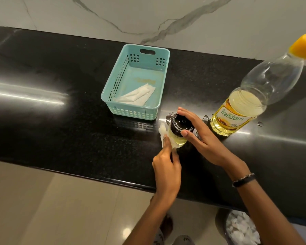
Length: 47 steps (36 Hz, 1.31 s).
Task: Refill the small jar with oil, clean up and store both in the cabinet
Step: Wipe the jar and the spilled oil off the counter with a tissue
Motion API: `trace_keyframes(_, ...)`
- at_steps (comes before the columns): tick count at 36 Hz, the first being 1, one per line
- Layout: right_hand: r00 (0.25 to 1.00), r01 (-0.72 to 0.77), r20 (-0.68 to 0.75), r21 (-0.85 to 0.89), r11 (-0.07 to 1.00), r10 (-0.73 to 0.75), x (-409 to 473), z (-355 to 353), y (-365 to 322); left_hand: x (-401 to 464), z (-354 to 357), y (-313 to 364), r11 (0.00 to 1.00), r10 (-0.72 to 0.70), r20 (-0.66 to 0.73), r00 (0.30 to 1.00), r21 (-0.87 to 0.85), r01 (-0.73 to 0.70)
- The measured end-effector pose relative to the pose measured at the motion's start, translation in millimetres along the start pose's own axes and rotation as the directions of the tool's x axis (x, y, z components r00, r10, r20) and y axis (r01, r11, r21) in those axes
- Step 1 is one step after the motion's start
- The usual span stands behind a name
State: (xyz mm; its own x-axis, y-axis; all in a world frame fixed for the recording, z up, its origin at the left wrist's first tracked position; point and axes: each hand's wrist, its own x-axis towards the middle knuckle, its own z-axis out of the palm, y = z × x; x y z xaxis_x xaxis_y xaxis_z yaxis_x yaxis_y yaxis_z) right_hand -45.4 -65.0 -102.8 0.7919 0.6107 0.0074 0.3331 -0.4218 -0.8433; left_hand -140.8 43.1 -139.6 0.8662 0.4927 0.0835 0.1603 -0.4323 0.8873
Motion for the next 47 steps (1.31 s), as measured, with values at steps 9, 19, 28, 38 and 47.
trace_keyframes(9, 1.0, 0.009, 0.008, 0.023, 1.0, -0.01, -1, 0, 0, 1, 2, 5, 0.993, 0.092, -0.256, 0.962, -0.046, -0.107)
trace_keyframes(19, 0.999, -0.018, 0.037, 0.043, 0.999, 0.016, -1, -3, -4, 9, 0, 0, 0.996, 0.015, 0.072, 0.997, 0.091, -0.022)
trace_keyframes(28, 0.986, -0.11, -0.099, 0.19, 0.976, 0.131, -16, 21, 3, 18, -49, 0, 0.889, -0.336, 0.055, 0.94, -0.311, 0.336)
trace_keyframes(38, 0.896, -0.142, -0.411, 0.094, 0.985, 0.168, -4, 51, 9, 40, -46, 14, 0.846, -0.393, 0.219, 0.893, -0.294, 0.444)
trace_keyframes(47, 0.863, -0.092, -0.498, 0.008, 0.996, 0.084, -6, 62, -2, 40, -39, 26, 0.913, -0.319, 0.228, 0.92, -0.188, 0.363)
